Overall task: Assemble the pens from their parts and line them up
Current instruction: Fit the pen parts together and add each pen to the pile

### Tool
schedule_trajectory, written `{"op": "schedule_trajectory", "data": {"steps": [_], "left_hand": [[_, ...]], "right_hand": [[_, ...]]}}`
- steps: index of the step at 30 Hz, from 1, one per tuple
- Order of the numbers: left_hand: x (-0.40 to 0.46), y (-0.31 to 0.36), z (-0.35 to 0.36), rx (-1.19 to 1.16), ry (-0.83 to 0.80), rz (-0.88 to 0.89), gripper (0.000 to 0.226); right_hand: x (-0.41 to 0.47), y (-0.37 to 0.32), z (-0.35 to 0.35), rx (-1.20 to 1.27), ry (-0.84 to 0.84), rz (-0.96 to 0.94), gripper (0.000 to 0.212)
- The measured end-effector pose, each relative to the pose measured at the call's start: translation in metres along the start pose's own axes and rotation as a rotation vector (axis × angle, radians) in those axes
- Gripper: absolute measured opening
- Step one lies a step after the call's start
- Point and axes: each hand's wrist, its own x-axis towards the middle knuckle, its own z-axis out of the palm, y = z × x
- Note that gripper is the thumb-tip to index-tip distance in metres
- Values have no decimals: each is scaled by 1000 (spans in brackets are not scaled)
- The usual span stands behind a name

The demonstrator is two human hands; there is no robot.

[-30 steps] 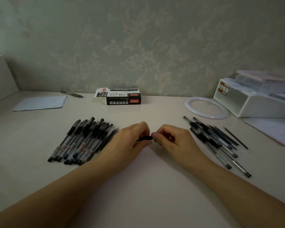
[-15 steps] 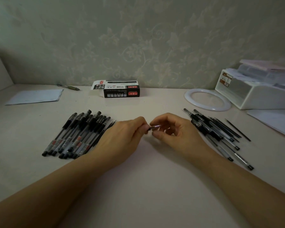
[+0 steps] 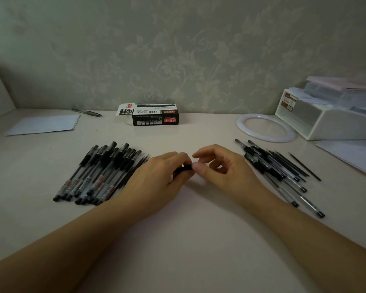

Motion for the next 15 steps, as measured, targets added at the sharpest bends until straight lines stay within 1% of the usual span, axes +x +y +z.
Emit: {"op": "schedule_trajectory", "data": {"steps": [3,6,8,9,15], "left_hand": [[0,2,1,17,-10,2,15],[0,2,0,17,-14,-22,18],[0,2,0,13,-12,-34,18],[0,2,0,11,-8,-35,17],[0,3,0,22,-26,-32,15]], "right_hand": [[0,0,0,-26,8,-15,13],[0,3,-1,-10,-10,-15,5],[0,3,-1,2,-14,-16,14],[0,3,0,5,-10,-12,15],[-1,2,0,-56,-9,-11,9]]}}
